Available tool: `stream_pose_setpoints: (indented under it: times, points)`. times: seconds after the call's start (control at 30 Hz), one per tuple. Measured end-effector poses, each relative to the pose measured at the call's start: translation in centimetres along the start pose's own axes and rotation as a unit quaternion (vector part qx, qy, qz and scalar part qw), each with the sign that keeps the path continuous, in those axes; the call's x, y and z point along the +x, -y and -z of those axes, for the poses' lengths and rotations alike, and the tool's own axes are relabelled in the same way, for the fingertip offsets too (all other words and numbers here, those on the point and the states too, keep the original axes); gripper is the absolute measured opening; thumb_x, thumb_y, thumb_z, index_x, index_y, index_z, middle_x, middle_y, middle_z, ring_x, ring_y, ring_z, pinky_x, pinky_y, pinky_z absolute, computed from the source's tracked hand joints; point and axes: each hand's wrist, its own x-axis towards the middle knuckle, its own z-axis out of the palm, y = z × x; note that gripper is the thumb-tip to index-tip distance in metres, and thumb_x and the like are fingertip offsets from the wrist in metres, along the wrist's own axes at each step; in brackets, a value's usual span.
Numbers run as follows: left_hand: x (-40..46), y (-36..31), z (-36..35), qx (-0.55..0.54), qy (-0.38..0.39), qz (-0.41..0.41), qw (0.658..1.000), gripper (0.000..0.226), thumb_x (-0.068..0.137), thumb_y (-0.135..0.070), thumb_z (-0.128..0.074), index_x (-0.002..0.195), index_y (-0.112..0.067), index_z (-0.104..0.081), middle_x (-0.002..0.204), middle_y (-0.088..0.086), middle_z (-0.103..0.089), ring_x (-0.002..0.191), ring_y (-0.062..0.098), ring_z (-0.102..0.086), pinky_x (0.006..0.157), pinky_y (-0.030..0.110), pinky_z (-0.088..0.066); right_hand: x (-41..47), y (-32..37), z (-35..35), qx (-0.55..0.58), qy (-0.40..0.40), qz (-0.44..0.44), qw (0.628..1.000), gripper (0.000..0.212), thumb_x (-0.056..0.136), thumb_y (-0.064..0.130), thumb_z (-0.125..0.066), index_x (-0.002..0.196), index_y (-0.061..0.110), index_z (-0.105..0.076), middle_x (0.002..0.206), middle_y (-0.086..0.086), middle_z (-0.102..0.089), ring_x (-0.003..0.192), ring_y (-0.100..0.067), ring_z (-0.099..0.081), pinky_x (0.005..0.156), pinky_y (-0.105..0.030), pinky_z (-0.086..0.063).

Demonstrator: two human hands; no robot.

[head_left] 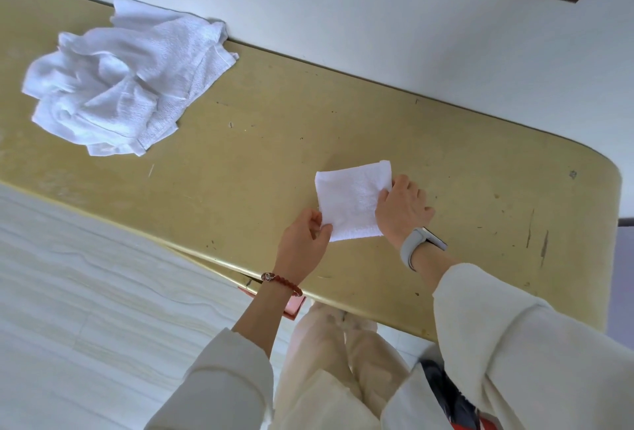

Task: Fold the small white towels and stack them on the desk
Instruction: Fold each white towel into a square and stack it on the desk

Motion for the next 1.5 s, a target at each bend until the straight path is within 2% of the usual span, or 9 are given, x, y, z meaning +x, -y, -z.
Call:
stream_pose_setpoints:
  times: [0.2, 0.37, 0.57, 0.7, 0.8, 0.97, 1.13, 1.27, 1.5]
  points:
    - [-0.6, 0.1, 0.4, 0.057, -0.025, 0.028, 0.998, 0.015, 0.087, -0.032, -0.059, 0.094, -0.020, -0.059, 0.075, -0.012, -0.057, 0.075, 0.011, -0.053, 0.069, 0.025, -0.041, -0.1, -0.1, 0.1, -0.004, 0.019, 0.004, 1.000, 0.024, 0.097, 0.021, -0.035, 0.113, 0.006, -0.043, 0.109, -0.010, -0.052, 0.101, -0.027, -0.047, 0.072, -0.033, -0.028]
    - [-0.9, 0.0, 0.7, -0.035, -0.039, 0.063, 0.997, 0.016, 0.086, -0.027, -0.060, 0.097, -0.017, -0.066, 0.081, -0.008, -0.063, 0.085, 0.012, -0.060, 0.074, 0.022, -0.043, -0.8, -0.5, 1.2, 0.063, -0.002, 0.003, 0.998, 0.030, 0.095, 0.024, -0.041, 0.120, 0.008, -0.043, 0.116, -0.010, -0.051, 0.107, -0.028, -0.046, 0.082, -0.037, -0.033]
    - [-1.0, -0.1, 0.4, 0.022, -0.044, 0.076, 0.996, 0.006, 0.083, -0.025, -0.062, 0.087, -0.023, -0.057, 0.078, -0.013, -0.058, 0.083, 0.011, -0.056, 0.086, 0.028, -0.042, -2.2, -0.5, 0.2, -0.037, -0.071, 0.361, 0.929, 0.045, 0.086, 0.021, -0.032, 0.126, 0.018, -0.053, 0.130, -0.009, -0.054, 0.122, -0.030, -0.049, 0.102, -0.056, -0.032]
    - [-1.1, -0.2, -0.1, 0.080, -0.063, 0.052, 0.993, 0.010, 0.083, -0.023, -0.058, 0.091, -0.019, -0.054, 0.083, -0.013, -0.056, 0.088, 0.014, -0.056, 0.088, 0.028, -0.031, -1.5, -0.3, -1.0, -0.139, 0.084, 0.387, 0.908, 0.059, 0.086, 0.041, -0.012, 0.140, 0.035, -0.032, 0.153, -0.008, -0.023, 0.140, -0.035, -0.017, 0.111, -0.056, -0.007]
    - [-0.7, -0.2, -0.1, 0.044, -0.071, 0.052, 0.995, 0.021, 0.084, -0.019, -0.059, 0.105, -0.014, -0.057, 0.098, -0.004, -0.059, 0.093, 0.017, -0.055, 0.088, 0.029, -0.038, -1.2, -0.6, -0.7, -0.114, 0.091, 0.403, 0.903, 0.066, 0.083, 0.044, -0.002, 0.144, 0.032, -0.023, 0.156, -0.007, -0.010, 0.143, -0.032, -0.004, 0.112, -0.052, 0.002]
    - [1.4, -1.5, 1.1, -0.082, -0.097, 0.139, 0.982, 0.024, 0.089, -0.022, -0.056, 0.104, -0.007, -0.066, 0.098, 0.004, -0.065, 0.086, 0.016, -0.055, 0.073, 0.023, -0.039, -1.8, -1.2, 1.4, 0.079, -0.069, 0.236, 0.966, 0.038, 0.091, 0.026, -0.032, 0.118, 0.011, -0.055, 0.123, -0.009, -0.056, 0.116, -0.030, -0.050, 0.095, -0.042, -0.038]
    - [2.8, -2.4, 1.2, -0.067, -0.081, 0.187, 0.977, 0.022, 0.083, -0.031, -0.064, 0.094, -0.014, -0.070, 0.082, 0.001, -0.063, 0.079, 0.018, -0.055, 0.074, 0.028, -0.045, -0.6, -1.6, 2.2, 0.143, 0.059, -0.032, 0.987, 0.023, 0.092, 0.027, -0.047, 0.107, 0.013, -0.056, 0.109, -0.005, -0.057, 0.108, -0.026, -0.048, 0.090, -0.037, -0.036]
    - [2.9, -3.1, 0.3, 0.071, -0.085, 0.179, 0.978, 0.023, 0.085, -0.031, -0.055, 0.063, -0.025, -0.053, 0.067, -0.007, -0.053, 0.074, 0.020, -0.052, 0.083, 0.030, -0.039, 1.3, -1.3, 1.9, 0.178, 0.137, -0.076, 0.971, 0.033, 0.086, 0.016, -0.047, 0.054, 0.017, -0.040, 0.053, -0.002, -0.040, 0.058, -0.024, -0.041, 0.059, -0.028, -0.032]
    - [3.0, -3.8, -1.0, 0.124, -0.099, 0.149, 0.976, 0.038, 0.085, -0.022, -0.049, 0.051, -0.017, -0.031, 0.057, -0.003, -0.032, 0.052, 0.018, -0.029, 0.065, 0.029, -0.028, 1.5, -0.7, 1.9, 0.137, 0.153, -0.014, 0.979, 0.032, 0.078, 0.012, -0.047, 0.052, 0.014, -0.029, 0.054, 0.000, -0.031, 0.059, -0.021, -0.034, 0.049, -0.025, -0.023]
